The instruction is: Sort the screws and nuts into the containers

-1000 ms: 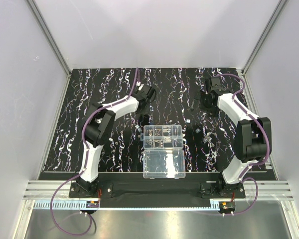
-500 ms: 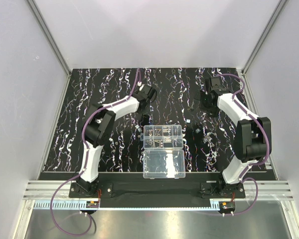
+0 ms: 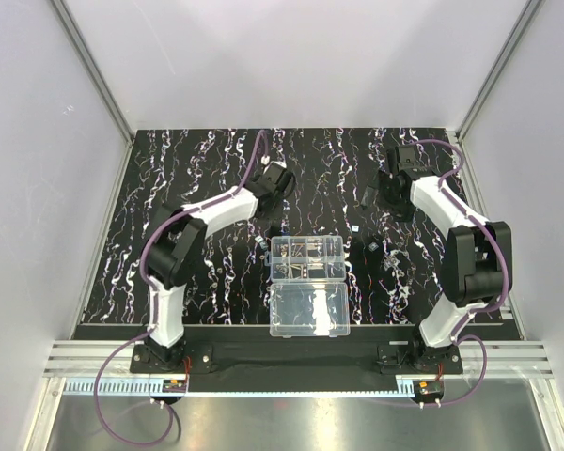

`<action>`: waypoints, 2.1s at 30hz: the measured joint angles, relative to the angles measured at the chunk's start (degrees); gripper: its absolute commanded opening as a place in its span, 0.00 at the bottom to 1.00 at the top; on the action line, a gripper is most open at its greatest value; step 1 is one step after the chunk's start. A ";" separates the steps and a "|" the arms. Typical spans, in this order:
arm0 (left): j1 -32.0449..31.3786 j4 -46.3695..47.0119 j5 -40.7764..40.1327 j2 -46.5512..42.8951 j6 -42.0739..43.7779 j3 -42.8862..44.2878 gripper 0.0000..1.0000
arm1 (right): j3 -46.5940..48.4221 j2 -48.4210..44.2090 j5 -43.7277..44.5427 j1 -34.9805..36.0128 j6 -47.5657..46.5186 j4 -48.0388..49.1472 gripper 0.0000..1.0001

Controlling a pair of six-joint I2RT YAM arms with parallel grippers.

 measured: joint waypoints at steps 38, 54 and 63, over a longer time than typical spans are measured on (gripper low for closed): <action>-17.07 -1.57 3.58 -12.26 -2.16 -4.33 0.70 | -5.07 -7.23 4.26 -0.83 4.13 -0.09 1.00; 4.33 0.90 3.93 -15.47 -2.82 -11.74 0.57 | -4.90 -5.97 3.85 -0.85 2.51 0.13 0.99; 3.96 1.25 3.15 -8.66 -5.38 -11.74 0.54 | -3.43 -3.56 3.37 -0.85 1.62 0.07 1.00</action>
